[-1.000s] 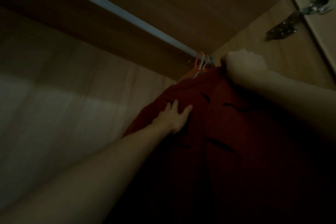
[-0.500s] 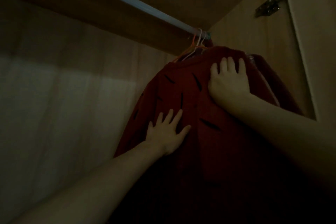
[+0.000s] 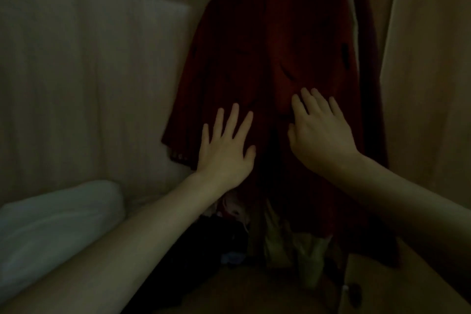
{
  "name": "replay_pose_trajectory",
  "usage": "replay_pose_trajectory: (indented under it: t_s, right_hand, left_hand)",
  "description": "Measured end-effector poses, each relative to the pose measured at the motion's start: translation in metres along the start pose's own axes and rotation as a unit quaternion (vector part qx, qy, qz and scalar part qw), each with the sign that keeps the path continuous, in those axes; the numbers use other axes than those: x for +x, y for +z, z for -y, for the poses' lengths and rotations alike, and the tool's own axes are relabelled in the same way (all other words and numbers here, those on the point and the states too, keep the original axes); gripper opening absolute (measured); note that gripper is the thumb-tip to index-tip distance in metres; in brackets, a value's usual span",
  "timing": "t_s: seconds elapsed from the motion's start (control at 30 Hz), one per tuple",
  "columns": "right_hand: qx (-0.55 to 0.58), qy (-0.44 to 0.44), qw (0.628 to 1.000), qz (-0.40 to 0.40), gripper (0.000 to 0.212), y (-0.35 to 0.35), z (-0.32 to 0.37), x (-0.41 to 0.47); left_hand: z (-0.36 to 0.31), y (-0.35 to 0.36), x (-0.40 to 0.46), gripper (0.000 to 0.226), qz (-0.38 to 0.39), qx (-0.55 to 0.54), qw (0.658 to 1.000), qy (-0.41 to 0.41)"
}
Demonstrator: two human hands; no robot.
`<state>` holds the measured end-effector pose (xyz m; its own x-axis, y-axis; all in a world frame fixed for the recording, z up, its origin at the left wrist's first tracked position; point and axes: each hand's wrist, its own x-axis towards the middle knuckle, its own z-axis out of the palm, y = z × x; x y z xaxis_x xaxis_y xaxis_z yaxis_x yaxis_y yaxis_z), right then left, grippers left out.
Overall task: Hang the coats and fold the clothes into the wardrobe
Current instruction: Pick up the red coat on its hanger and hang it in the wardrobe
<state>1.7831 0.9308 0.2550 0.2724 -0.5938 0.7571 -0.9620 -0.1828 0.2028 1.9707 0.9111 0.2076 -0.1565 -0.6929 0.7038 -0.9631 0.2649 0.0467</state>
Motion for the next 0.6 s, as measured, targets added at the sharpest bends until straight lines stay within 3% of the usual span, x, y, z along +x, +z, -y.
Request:
replay_pose_trajectory:
  t_s: [0.1,0.23,0.6]
  right_hand:
    - [0.015,0.007,0.997,0.071,0.068,-0.005,0.003,-0.061]
    - [0.009,0.042,0.987,0.153,0.072,-0.013,-0.011,-0.134]
    - [-0.067,0.142,0.966,0.204,0.072,-0.099,-0.108,-0.321]
  left_hand:
    - [-0.020,-0.005,-0.046,0.070,-0.007,0.001,0.999,0.050]
    - [-0.056,-0.003,-0.089,0.071,0.050,-0.006,0.997,0.063]
    - [-0.233,-0.007,-0.172,0.076,0.094,-0.083,0.979,0.159]
